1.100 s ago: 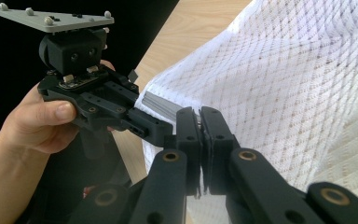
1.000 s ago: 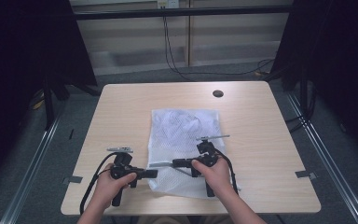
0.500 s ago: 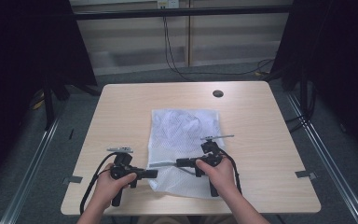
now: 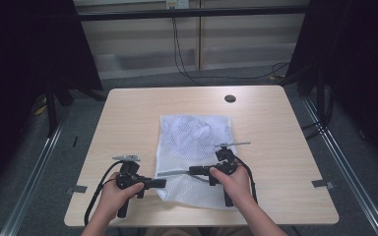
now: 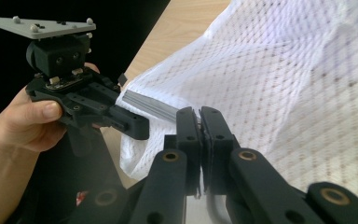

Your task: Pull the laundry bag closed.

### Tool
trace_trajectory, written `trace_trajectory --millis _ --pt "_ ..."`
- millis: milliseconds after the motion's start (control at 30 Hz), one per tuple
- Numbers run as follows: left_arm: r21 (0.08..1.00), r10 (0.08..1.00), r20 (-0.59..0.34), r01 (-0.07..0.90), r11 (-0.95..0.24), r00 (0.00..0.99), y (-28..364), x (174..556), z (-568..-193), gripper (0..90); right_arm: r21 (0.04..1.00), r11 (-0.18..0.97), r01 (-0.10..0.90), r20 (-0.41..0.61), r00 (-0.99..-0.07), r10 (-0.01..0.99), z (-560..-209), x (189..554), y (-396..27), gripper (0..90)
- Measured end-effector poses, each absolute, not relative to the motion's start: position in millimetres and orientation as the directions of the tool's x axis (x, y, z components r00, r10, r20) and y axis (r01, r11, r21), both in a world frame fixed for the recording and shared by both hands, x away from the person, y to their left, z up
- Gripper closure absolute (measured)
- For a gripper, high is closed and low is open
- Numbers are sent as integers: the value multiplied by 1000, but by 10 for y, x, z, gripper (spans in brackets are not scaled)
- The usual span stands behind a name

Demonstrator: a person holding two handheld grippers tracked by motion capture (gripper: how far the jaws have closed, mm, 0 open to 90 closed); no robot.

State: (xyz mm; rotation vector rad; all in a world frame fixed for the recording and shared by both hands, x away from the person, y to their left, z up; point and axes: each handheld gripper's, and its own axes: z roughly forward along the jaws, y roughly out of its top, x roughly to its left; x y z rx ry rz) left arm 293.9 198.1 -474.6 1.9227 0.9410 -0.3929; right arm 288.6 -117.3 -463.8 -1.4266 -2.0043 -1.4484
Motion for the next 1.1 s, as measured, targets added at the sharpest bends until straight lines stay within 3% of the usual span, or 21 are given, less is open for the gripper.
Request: trace_trajectory --millis 1100 --pt "601 452 -602 747 -285 658 2004 2938 -4746 884 546 -6 838 704 -455 545 -4653 2866 -1316 869"
